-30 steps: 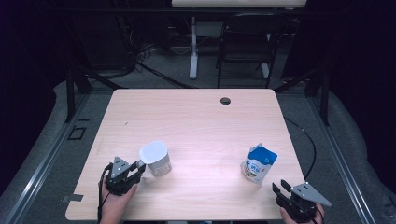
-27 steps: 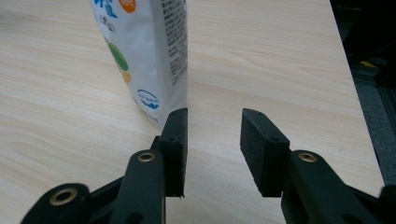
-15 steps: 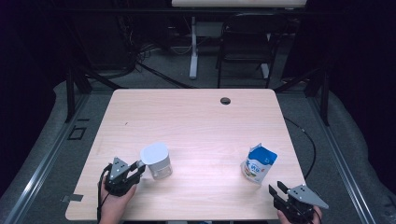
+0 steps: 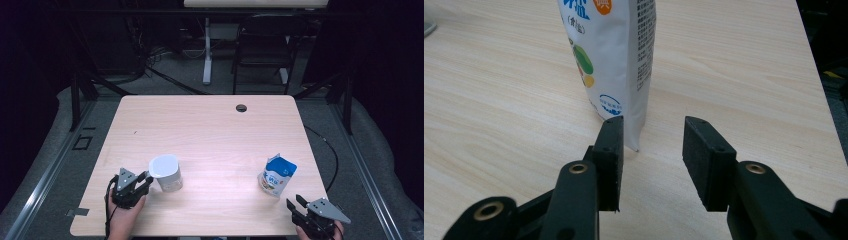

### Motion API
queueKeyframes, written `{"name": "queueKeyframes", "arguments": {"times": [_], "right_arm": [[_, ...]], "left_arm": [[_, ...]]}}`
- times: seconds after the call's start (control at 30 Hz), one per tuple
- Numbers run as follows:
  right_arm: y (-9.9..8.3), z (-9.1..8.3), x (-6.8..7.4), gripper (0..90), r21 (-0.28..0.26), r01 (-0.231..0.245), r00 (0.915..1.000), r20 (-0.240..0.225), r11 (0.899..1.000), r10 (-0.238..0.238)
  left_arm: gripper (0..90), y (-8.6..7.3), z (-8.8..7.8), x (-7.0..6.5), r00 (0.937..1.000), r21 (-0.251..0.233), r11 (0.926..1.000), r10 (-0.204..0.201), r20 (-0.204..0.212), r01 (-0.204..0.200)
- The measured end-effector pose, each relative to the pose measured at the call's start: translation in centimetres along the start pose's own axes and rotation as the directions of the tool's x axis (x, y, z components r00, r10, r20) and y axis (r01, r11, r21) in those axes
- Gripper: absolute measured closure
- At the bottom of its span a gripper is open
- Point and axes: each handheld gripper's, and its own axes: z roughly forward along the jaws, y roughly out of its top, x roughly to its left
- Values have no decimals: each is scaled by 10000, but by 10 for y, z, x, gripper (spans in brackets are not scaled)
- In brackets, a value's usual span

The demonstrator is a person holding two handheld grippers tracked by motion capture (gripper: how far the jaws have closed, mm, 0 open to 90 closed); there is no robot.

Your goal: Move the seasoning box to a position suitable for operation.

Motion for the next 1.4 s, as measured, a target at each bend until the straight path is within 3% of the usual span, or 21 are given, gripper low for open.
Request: {"name": "queueKeyframes", "arguments": {"times": [0.13,0.2,0.33,0.73,1.13,1.4], "right_arm": [[0,1,2,598,-36,-24,10000,-28,10000,23],[0,0,2,595,-53,-7,10000,-37,10000,6],[0,0,2,593,-24,4,10000,-68,10000,-4],[-1,2,2,592,4,-16,10000,-74,10000,16],[-1,2,3,592,-2,1,10000,-40,10000,-1],[-1,2,3,592,2,3,10000,-62,10000,-3]], "left_arm": [[738,4,7,-5,9960,54,10000,-78,-889,83],[748,5,8,-6,9943,67,10000,-33,-1067,40],[763,5,10,-6,9918,63,9999,89,-1271,-82],[808,8,16,-4,9843,-145,9999,-115,-1759,91],[821,9,14,-5,9845,-241,9996,-166,-1747,126],[820,15,9,-17,9914,-483,9988,-76,-1305,13]]}}
